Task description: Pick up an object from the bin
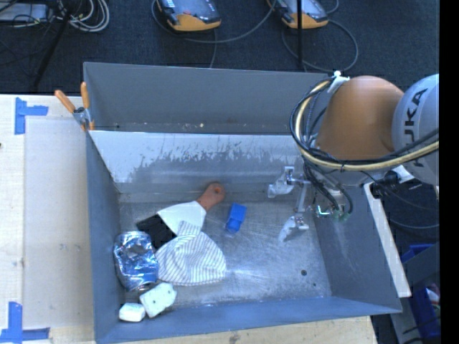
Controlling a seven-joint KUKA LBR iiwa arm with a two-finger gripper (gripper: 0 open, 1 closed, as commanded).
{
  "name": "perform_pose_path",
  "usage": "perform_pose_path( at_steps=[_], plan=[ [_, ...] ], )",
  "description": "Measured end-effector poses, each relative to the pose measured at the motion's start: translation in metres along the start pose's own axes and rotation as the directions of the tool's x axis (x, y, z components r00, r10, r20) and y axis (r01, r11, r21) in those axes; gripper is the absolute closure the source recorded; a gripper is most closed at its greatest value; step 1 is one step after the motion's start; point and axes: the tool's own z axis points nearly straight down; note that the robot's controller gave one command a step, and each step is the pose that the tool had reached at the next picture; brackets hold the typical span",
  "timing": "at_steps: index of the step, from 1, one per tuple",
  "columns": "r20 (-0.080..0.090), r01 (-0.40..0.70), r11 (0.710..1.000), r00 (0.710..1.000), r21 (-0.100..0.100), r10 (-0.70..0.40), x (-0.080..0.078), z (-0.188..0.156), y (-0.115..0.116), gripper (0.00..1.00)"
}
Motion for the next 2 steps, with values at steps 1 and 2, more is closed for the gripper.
perform_pose_path(
  at_steps=[1, 2],
  plan=[
    [0.007, 0.001, 1.0, 1.0, 0.0, -0.001, -0.002, -0.004, 0.0, 0.0],
    [0.015, 0.285, 0.959, 0.958, 0.006, -0.285, -0.034, 0.032, 0.028, 0.0]
  ],
)
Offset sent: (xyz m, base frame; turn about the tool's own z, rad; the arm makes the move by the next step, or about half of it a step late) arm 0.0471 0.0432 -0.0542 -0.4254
